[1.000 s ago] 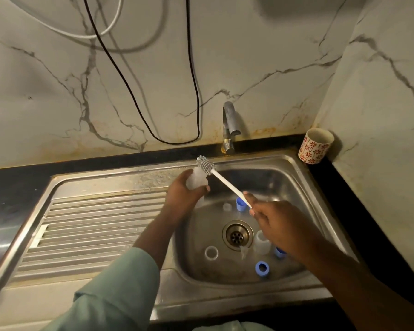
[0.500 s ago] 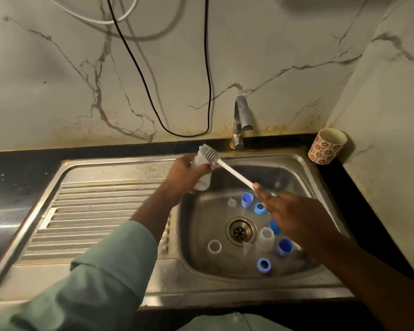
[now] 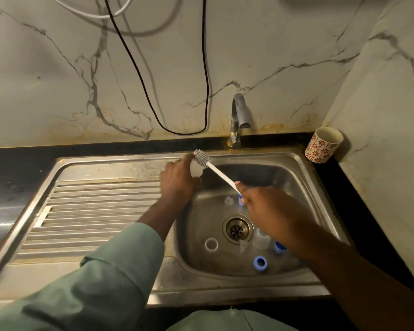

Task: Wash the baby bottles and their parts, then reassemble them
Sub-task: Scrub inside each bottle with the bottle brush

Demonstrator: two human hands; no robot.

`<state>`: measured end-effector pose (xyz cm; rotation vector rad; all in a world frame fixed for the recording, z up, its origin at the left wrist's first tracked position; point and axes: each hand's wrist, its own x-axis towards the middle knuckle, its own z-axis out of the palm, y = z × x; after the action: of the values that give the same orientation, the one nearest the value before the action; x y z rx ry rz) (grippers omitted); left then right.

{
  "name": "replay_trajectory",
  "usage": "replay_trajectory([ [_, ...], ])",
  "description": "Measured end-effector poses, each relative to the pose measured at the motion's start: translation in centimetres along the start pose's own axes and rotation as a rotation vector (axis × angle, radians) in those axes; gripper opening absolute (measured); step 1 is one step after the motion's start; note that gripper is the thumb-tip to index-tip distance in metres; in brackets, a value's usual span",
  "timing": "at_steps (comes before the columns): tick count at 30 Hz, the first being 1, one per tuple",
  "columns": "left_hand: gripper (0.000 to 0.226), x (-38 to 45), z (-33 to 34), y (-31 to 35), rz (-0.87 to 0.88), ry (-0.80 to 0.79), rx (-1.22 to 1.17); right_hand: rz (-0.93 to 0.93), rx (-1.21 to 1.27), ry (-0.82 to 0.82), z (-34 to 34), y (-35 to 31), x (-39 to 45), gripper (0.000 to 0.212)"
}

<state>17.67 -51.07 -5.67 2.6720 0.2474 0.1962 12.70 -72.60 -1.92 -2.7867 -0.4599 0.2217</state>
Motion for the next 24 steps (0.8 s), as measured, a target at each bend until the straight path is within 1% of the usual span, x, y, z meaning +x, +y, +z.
replay_trajectory([
  [3, 0.063, 0.6, -0.3, -0.9, -0.015, 0.044, 0.04, -0.002, -0.008, -0.032, -0.1, -0.1, -1.0, 0.042],
  [5, 0.058, 0.6, 0.0, -0.5, 0.011, 0.01, 0.083, 0.01, -0.057, -0.028, -0.4, -0.9, -0.3, 0.042],
  [7, 0.057, 0.3, 0.5, -0.2, 0.029, -0.027, 0.119, 0.031, -0.071, -0.019, -0.5, -2.0, 0.1, 0.044],
  [12, 0.057, 0.4, 0.9, -0.6, 0.031, 0.014, 0.093, 0.026, -0.118, -0.003, 0.1, -2.1, -0.7, 0.044],
  [15, 0.056, 0.2, 1.2, -0.2, 0.025, -0.028, 0.121, 0.046, -0.149, -0.031, -0.3, -3.1, 0.5, 0.045],
  [17, 0.056, 0.2, 1.4, -0.4, 0.015, -0.022, 0.116, 0.025, -0.169, -0.002, -0.1, -3.2, 0.2, 0.045],
  [19, 0.057, 0.0, 1.6, -0.2, 0.073, -0.02, 0.136, 0.024, -0.204, 0.028, 0.0, -3.3, 0.0, 0.042],
  [21, 0.058, -0.3, 2.0, 0.5, 0.141, -0.021, 0.178, 0.063, -0.227, 0.014, -0.5, -3.7, 0.7, 0.044],
  [22, 0.058, -0.5, 2.2, 0.7, 0.15, -0.02, 0.187, 0.072, -0.233, -0.007, -0.7, -3.9, 0.8, 0.046],
  [24, 0.058, -0.3, 2.2, 0.6, 0.119, 0.0, 0.174, 0.043, -0.257, 0.016, -0.9, -3.7, 0.4, 0.05],
])
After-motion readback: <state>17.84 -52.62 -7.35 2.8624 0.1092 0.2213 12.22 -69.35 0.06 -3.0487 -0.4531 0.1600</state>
